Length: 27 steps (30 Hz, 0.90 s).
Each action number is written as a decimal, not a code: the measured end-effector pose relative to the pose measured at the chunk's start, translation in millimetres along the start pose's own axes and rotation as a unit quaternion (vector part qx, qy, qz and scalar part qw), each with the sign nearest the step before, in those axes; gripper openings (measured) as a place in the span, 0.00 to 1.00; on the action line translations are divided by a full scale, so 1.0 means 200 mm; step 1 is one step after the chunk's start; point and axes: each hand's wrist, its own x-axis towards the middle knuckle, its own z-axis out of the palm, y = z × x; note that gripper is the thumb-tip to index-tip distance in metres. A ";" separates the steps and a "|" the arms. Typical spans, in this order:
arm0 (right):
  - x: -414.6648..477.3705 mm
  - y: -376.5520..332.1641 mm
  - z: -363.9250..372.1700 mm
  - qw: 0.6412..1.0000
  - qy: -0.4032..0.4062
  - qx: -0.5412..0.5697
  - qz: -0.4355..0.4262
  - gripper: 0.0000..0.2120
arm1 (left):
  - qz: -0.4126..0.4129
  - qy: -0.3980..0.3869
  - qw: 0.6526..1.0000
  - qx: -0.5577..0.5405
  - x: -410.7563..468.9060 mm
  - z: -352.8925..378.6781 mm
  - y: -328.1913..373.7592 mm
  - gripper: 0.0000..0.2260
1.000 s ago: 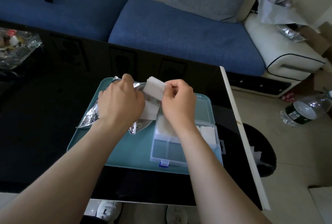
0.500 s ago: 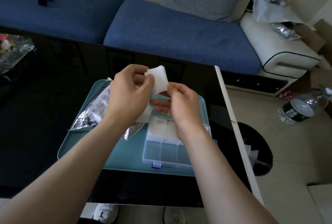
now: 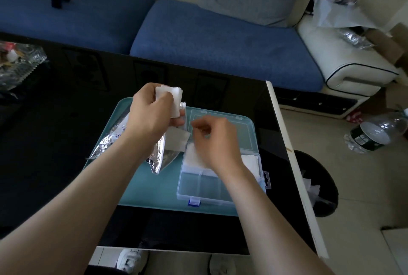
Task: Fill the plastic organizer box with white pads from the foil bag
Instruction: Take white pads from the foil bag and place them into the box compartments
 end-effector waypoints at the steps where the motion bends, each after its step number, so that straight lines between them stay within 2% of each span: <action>1: -0.01 -0.01 0.03 0.998 -0.033 -0.046 -0.012 0.12 | -0.004 -0.001 1.000 0.000 0.00 0.00 0.00 0.10; 4: -0.02 -0.03 0.10 0.975 -0.126 -0.171 -0.066 0.15 | -0.011 -0.006 1.000 0.004 0.01 -0.01 -0.01 0.10; 6: -0.03 -0.03 0.13 0.957 -0.147 -0.231 -0.099 0.16 | -0.023 -0.014 1.000 -0.002 0.02 -0.02 -0.02 0.11; 10: -0.03 -0.04 0.17 0.949 -0.132 -0.264 -0.116 0.16 | -0.034 -0.031 0.999 0.004 0.03 -0.03 -0.05 0.13; 14: -0.02 -0.07 0.18 0.949 -0.109 -0.274 -0.109 0.09 | -0.043 -0.047 0.998 0.013 0.03 -0.05 -0.03 0.17; 17: 0.00 -0.08 0.17 0.959 -0.085 -0.256 -0.091 0.09 | -0.052 -0.055 0.997 -0.005 0.03 -0.06 -0.02 0.13; 20: 0.01 -0.08 0.14 0.983 -0.035 -0.173 -0.044 0.12 | -0.058 -0.057 0.996 -0.039 0.04 -0.06 -0.03 0.09; 23: 0.01 -0.09 0.06 0.996 0.040 -0.039 0.064 0.07 | -0.066 -0.059 0.994 -0.065 0.04 -0.05 -0.01 0.15; 25: 0.01 -0.10 0.01 0.987 0.090 0.063 0.117 0.05 | -0.079 -0.056 0.991 -0.088 0.04 -0.03 0.00 0.16; 27: 0.02 -0.13 -0.04 0.961 0.108 0.210 0.145 0.06 | -0.093 -0.052 0.987 -0.120 0.03 -0.01 0.02 0.14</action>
